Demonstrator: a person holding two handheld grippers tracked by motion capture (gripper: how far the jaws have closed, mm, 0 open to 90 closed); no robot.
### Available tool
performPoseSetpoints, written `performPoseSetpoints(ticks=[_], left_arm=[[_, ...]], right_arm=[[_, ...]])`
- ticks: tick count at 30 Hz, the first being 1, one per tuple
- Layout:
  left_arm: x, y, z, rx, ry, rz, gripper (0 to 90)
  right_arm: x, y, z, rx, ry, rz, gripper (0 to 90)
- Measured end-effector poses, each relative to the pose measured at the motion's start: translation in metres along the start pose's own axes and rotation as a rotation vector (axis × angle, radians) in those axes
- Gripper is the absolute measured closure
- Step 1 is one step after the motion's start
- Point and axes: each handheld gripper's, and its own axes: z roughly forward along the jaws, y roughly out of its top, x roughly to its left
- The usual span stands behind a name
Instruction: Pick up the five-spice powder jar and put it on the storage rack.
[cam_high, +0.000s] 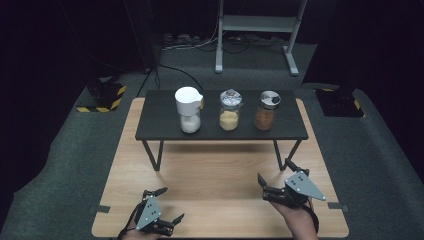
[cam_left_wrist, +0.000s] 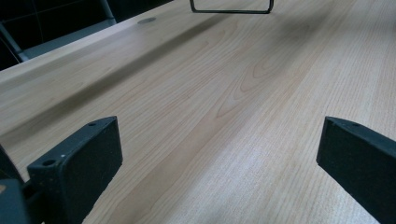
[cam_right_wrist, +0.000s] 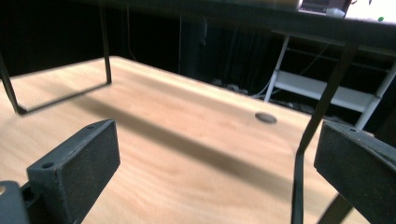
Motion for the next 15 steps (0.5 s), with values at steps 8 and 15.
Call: performPoseSetpoints(ticks=[8,15], left_arm=[[0.0,0.0,0.0,0.0,0.001,0.004,0.5],[0.0,0.0,0.0,0.0,0.003,0.004,0.4]], right_arm=[[0.0,-0.04,-0.001,0.084,-0.015,-0.018,0.0],[-0.002,-0.07,-0.004,0.159,-0.024,-0.016,0.0]])
